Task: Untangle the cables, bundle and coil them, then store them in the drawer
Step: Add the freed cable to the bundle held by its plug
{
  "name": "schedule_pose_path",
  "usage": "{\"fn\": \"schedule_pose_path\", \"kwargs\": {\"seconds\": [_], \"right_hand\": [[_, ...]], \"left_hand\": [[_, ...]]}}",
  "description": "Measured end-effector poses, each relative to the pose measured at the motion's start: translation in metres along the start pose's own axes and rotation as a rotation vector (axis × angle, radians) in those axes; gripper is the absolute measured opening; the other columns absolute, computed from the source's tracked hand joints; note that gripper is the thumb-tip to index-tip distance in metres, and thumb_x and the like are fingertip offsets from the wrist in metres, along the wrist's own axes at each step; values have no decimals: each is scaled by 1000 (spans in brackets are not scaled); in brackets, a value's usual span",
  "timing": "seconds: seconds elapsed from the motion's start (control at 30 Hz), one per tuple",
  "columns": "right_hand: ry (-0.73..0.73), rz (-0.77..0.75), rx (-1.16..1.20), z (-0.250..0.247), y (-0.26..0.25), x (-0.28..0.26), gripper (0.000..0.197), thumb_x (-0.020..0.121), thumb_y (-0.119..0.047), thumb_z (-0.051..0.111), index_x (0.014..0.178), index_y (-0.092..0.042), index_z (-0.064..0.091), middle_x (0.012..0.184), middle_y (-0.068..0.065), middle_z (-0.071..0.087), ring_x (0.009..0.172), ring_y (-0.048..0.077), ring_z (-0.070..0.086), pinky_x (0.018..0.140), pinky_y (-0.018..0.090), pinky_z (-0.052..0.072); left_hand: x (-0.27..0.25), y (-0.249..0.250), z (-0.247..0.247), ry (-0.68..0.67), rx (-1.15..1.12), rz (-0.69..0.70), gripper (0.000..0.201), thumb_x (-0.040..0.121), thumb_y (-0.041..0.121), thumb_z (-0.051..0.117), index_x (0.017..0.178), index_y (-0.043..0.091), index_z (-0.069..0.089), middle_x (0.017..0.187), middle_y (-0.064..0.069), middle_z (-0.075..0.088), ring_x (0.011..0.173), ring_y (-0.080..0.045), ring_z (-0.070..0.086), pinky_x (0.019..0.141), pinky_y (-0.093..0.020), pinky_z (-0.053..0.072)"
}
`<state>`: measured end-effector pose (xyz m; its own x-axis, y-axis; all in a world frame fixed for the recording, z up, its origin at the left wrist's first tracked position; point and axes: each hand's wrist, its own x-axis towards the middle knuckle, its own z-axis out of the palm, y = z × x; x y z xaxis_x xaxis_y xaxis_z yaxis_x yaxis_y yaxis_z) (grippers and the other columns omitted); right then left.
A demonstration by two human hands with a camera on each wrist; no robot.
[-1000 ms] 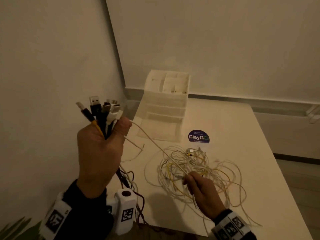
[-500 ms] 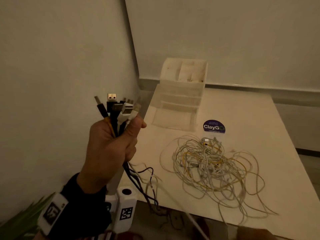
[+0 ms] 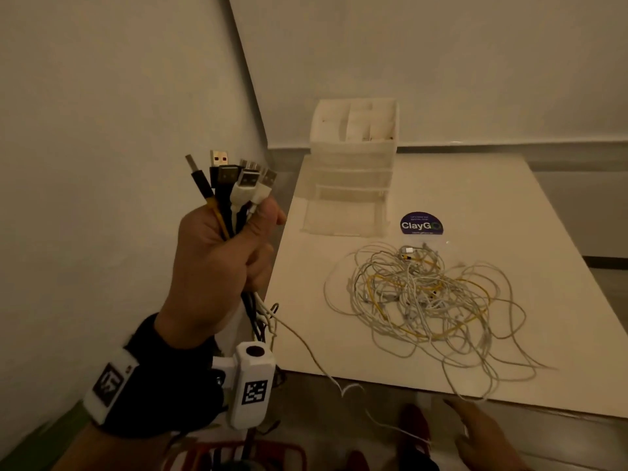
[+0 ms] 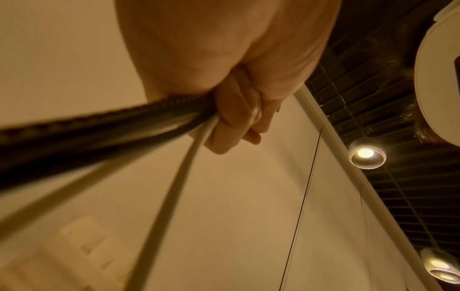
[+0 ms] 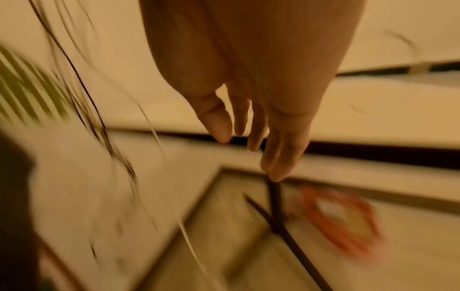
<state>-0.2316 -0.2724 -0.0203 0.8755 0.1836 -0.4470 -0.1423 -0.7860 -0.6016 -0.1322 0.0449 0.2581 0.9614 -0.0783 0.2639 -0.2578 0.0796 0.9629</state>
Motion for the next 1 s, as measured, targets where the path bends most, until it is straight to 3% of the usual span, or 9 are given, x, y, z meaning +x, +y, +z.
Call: {"fn": "schedule_pose_path", "kwargs": {"seconds": [0.03, 0.17, 0.27, 0.33, 0.43, 0.57, 0.73, 0.9, 1.0], "right_hand": [[77, -125, 36, -12, -21, 0, 55, 84, -33, 54, 119, -71, 36, 140, -16, 45, 129, 9, 46, 100, 20, 39], [137, -602, 404, -49, -178, -7, 65, 84, -24, 67, 140, -32, 36, 135, -20, 51, 125, -2, 47, 100, 14, 39], [114, -772, 415, -59, -259, 2, 40, 84, -18, 70, 121, -17, 55, 115, -2, 64, 104, 9, 61, 90, 28, 48], [58, -699, 429, -52, -276, 13, 14, 88, -20, 65, 90, -6, 66, 87, 8, 70, 79, 20, 66, 75, 38, 52], [-8, -508, 461, -30, -260, 28, 43, 92, -29, 60, 60, -1, 53, 57, 7, 57, 52, 15, 51, 57, 28, 42], [-37, -324, 299, 13, -188, 47, 49, 91, -42, 58, 52, -24, 36, 53, -1, 42, 49, 7, 37, 53, 27, 28], [-91, 36, 199, 27, -108, 62, 56, 92, -44, 58, 48, -20, 33, 46, -4, 33, 37, 1, 38, 46, 17, 25], [-244, 83, 137, 19, -98, 61, 40, 87, -59, 54, 62, -28, 50, 60, -8, 46, 56, -4, 48, 53, 8, 31], [-301, -30, 57, 8, -86, 61, 61, 67, -83, 47, 109, -41, 57, 99, -13, 58, 103, 6, 59, 84, 9, 40]], "left_hand": [[-2, 0, 0, -18, -30, -12, 23, 93, 24, 52, 82, 5, 57, 45, 2, 28, 33, -10, 21, 39, -17, 23], [-13, -6, 9, -192, -236, -91, 44, 86, 38, 65, 81, -1, 46, 53, -2, 23, 40, -11, 22, 41, -21, 24], [-21, -13, 21, -233, -307, -122, 44, 90, 32, 56, 69, 1, 33, 56, -6, 21, 44, -14, 22, 42, -27, 23], [-23, -15, 24, -188, -343, -151, 38, 90, 33, 49, 68, 8, 30, 56, -4, 24, 45, -14, 24, 43, -30, 22], [-23, -15, 16, -128, -376, -147, 33, 91, 31, 48, 70, 12, 31, 57, -3, 22, 46, -14, 24, 45, -30, 23], [-17, -12, 4, -70, -450, -125, 27, 95, 28, 37, 72, 13, 38, 57, -2, 24, 45, -15, 27, 47, -29, 27], [-9, -13, 8, -143, -532, -70, 33, 90, 33, 56, 73, 12, 38, 56, -1, 31, 41, -13, 33, 46, -27, 33], [-1, -25, 31, -222, -673, -156, 38, 84, 34, 68, 71, 13, 39, 55, 2, 31, 40, -9, 24, 41, -20, 26], [6, -32, 41, -246, -720, -244, 41, 82, 34, 71, 69, 14, 38, 53, 2, 27, 40, -9, 17, 40, -22, 17]]}}
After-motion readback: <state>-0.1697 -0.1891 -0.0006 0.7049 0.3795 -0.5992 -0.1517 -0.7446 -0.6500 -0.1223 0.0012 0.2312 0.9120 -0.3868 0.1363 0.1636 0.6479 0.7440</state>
